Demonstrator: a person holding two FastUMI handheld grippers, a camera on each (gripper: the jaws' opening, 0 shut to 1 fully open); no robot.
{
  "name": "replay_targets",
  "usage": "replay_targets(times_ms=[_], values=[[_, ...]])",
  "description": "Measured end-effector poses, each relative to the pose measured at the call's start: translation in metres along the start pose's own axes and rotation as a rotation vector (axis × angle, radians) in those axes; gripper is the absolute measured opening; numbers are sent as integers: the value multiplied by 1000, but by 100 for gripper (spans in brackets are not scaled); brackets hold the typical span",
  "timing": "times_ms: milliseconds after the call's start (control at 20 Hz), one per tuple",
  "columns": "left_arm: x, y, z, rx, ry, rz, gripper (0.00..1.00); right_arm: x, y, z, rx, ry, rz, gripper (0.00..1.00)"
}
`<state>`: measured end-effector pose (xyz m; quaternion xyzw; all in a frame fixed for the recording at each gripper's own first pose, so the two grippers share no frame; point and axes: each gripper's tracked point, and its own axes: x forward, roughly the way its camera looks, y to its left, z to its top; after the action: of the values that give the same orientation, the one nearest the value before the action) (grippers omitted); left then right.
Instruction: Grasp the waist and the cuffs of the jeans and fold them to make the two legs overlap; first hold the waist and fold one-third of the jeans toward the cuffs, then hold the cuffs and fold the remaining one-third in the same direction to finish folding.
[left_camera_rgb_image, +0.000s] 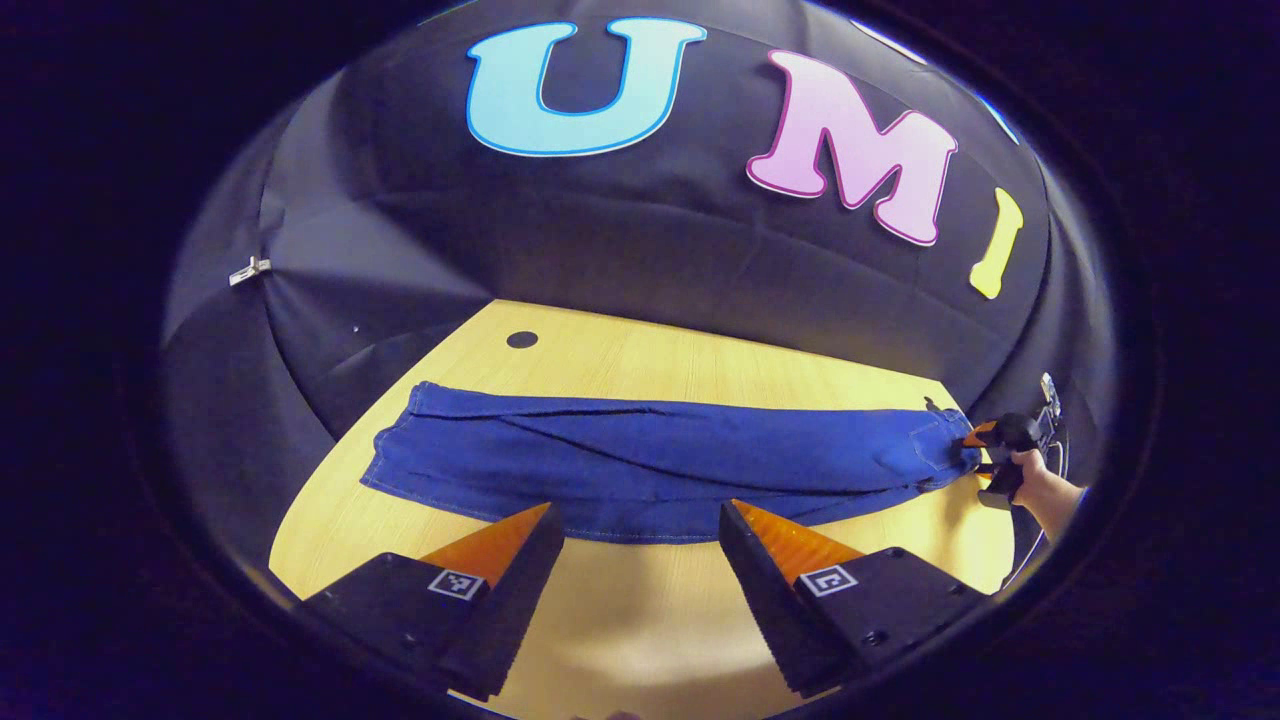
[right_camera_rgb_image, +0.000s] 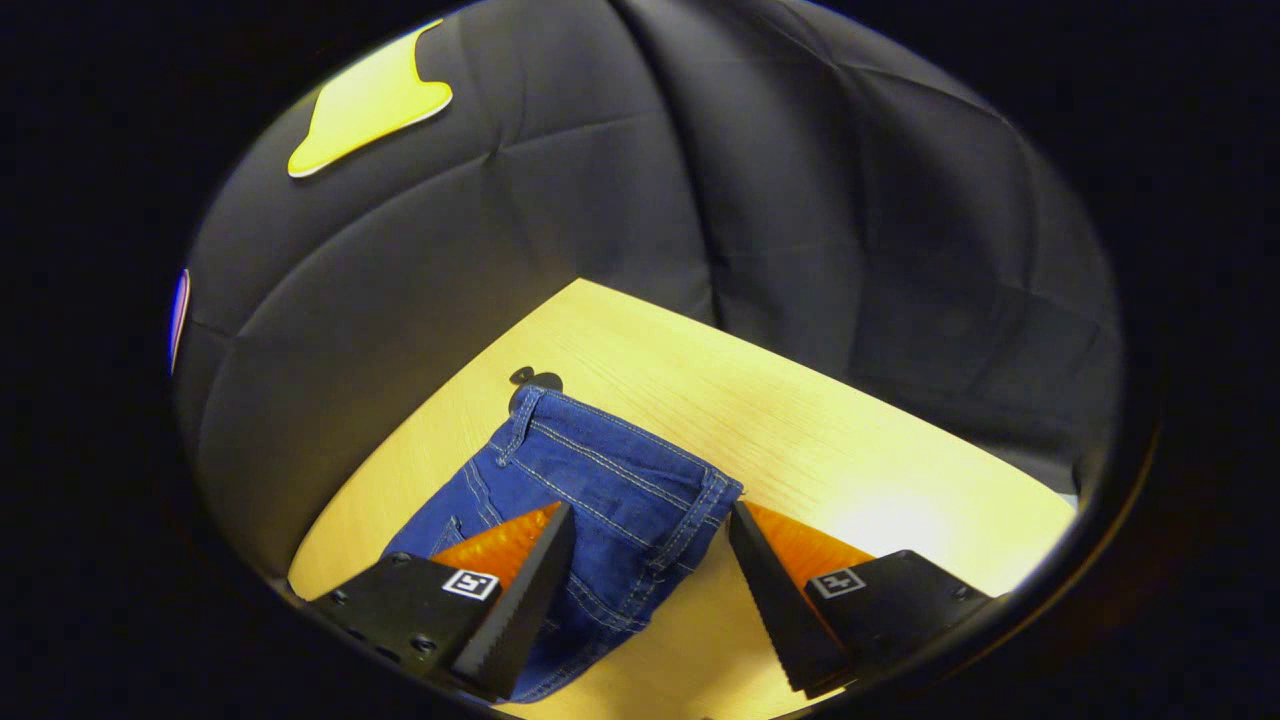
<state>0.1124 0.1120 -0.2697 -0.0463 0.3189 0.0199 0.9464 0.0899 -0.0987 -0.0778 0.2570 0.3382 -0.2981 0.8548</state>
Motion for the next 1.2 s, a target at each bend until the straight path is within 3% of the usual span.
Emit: replay_targets(times_ms=[50, 100, 150, 200, 250, 350, 400, 600, 750, 1000, 1200], values=[[-2, 1, 1, 10, 0, 4, 99, 2, 2, 3, 1, -23, -2, 97], [-4, 4, 2, 24, -2, 9, 99, -1, 5, 0, 3, -18, 4, 87], [-7, 5, 4, 38, -4, 13, 100, -1, 9, 0, 5, -21, 6, 87], [-7, 5, 3, 45, -8, 12, 100, 2, 18, -2, 7, -22, 17, 72], [-8, 4, 3, 45, -8, 9, 100, 3, 26, -5, 19, -5, 36, 50], [-9, 4, -2, 42, -3, 6, 100, 6, 33, -1, 39, -16, 58, 22], [-9, 6, -6, 40, 1, 10, 100, 7, 34, -2, 37, -20, 69, 17], [-7, 9, -15, 25, 9, 7, 100, -4, 41, 10, 25, -62, 120, 11], [-5, 8, -11, 22, -10, -3, 100, -45, 74, 39, -111, -170, 194, 11], [-12, 5, -15, 6, -29, -26, 100, -123, 177, 56, -252, -310, 398, 11], [-24, 11, -27, -3, -43, -26, 100, -178, 259, 15, -293, -294, 557, 11]])
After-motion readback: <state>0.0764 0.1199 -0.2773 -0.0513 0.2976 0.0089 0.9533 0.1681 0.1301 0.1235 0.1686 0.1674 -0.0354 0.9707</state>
